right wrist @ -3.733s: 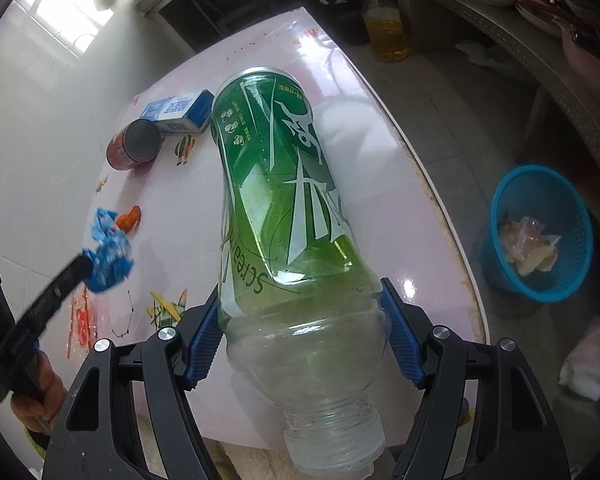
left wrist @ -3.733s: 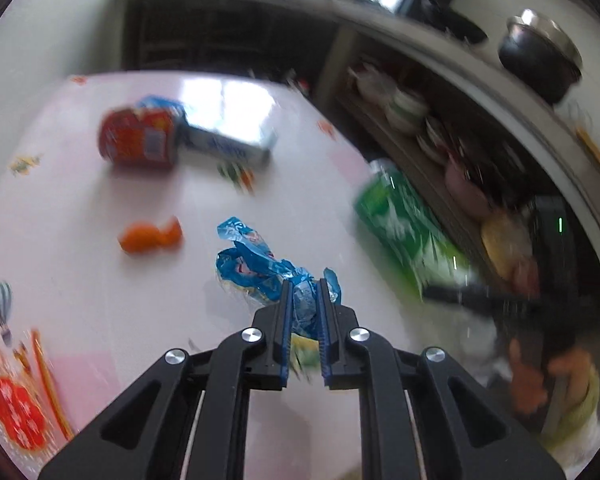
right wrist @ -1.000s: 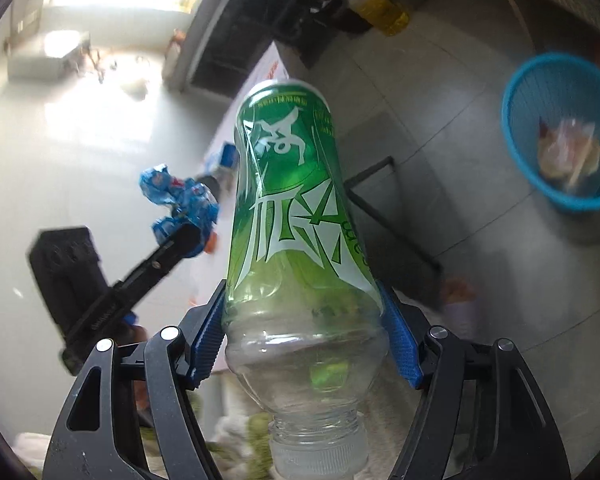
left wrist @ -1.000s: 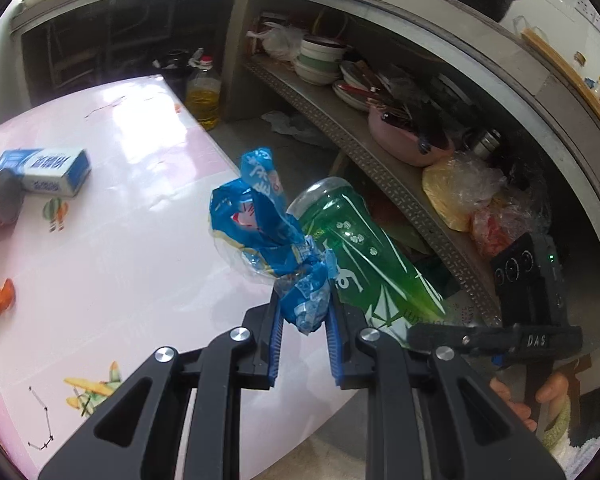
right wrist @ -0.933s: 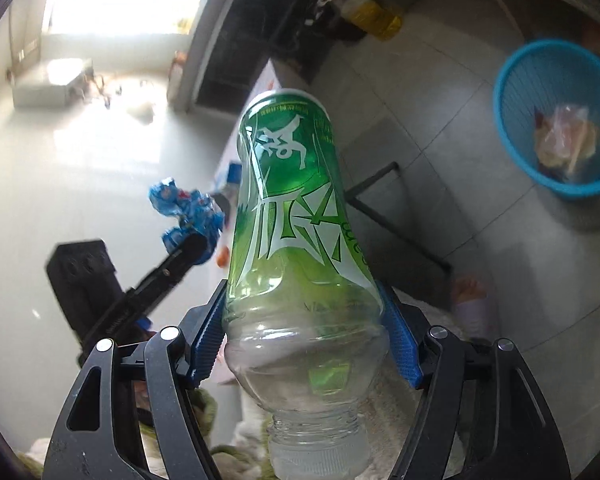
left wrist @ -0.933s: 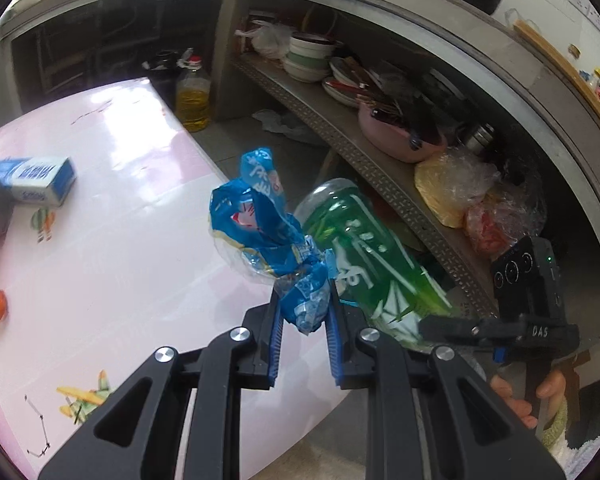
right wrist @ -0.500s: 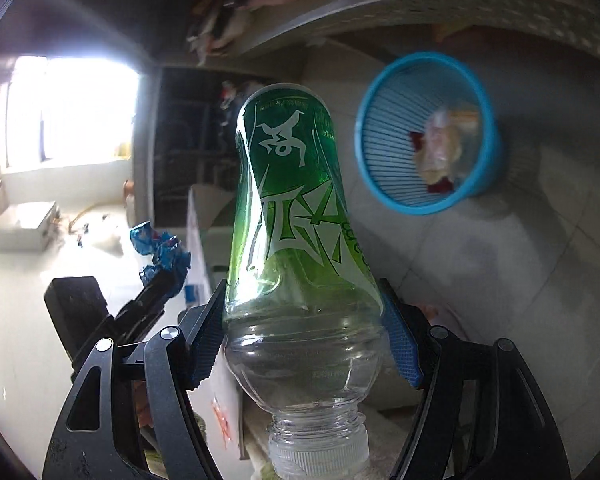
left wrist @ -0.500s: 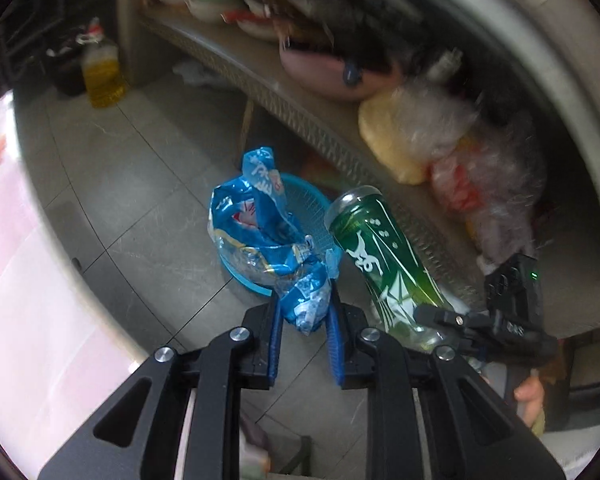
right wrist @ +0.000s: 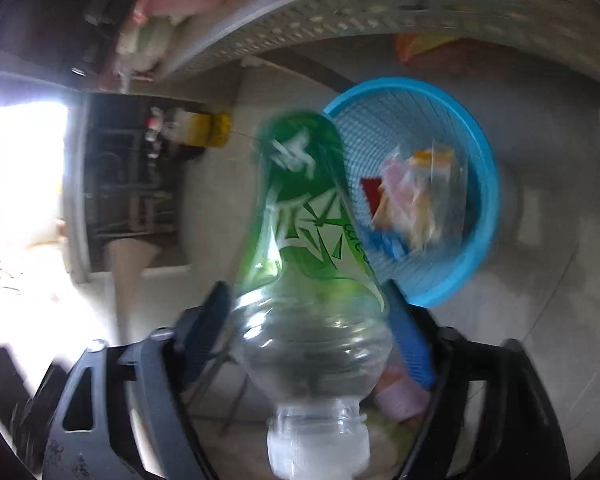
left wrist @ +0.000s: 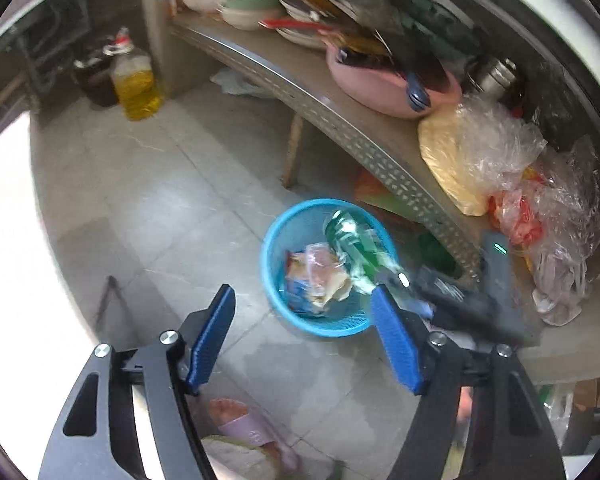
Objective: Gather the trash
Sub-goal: 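Open both tools over the blue wastebasket to drop the wrapper and bottle, then move both tools back over the table toward the orange snack piece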
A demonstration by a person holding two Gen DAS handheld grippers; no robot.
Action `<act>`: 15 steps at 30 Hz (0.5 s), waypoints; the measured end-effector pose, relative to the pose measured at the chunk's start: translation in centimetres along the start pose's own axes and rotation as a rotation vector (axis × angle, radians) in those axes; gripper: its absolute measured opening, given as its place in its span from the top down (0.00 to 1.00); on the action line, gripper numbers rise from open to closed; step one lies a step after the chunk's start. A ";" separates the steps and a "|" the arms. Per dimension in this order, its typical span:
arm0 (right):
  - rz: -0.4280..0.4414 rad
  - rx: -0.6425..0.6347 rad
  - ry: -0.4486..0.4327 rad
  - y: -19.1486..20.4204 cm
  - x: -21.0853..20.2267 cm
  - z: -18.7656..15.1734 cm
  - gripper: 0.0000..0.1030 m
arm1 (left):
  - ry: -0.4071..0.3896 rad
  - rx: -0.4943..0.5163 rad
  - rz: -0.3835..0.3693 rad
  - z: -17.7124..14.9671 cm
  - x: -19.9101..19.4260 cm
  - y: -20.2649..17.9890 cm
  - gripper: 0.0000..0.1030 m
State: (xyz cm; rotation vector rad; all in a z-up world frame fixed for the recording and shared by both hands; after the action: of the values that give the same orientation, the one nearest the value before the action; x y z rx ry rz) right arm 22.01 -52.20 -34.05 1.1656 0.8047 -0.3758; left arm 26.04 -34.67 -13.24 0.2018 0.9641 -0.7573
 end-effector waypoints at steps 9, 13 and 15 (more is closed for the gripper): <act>-0.100 -0.128 -0.111 -1.3 -3.3 -2.2 0.22 | -0.182 -0.113 0.058 -4.4 -10.7 6.5 0.27; -0.092 -0.206 -0.135 0.1 -5.3 -3.8 0.22 | -0.241 -0.172 0.072 -7.2 -14.8 9.1 0.27; -0.075 -0.254 -0.143 1.7 -6.0 -4.4 0.22 | -0.284 -0.193 0.098 -8.7 -16.9 10.4 0.25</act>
State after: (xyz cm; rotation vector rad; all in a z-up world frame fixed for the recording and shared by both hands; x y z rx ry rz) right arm 17.46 -48.30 -29.25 0.8637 0.7480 -0.4017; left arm 21.38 -14.65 -6.41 -0.0276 0.7452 -0.5805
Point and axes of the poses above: each gripper's, at about its wrist camera, not at the fingertips, and x roughly the way its jaws point, y to its left, z to its top, the point moved 9 cm from there along x, roughly the way its jaws point, and after that the axes turned 11 degrees about -y, right-handed, at the moved point
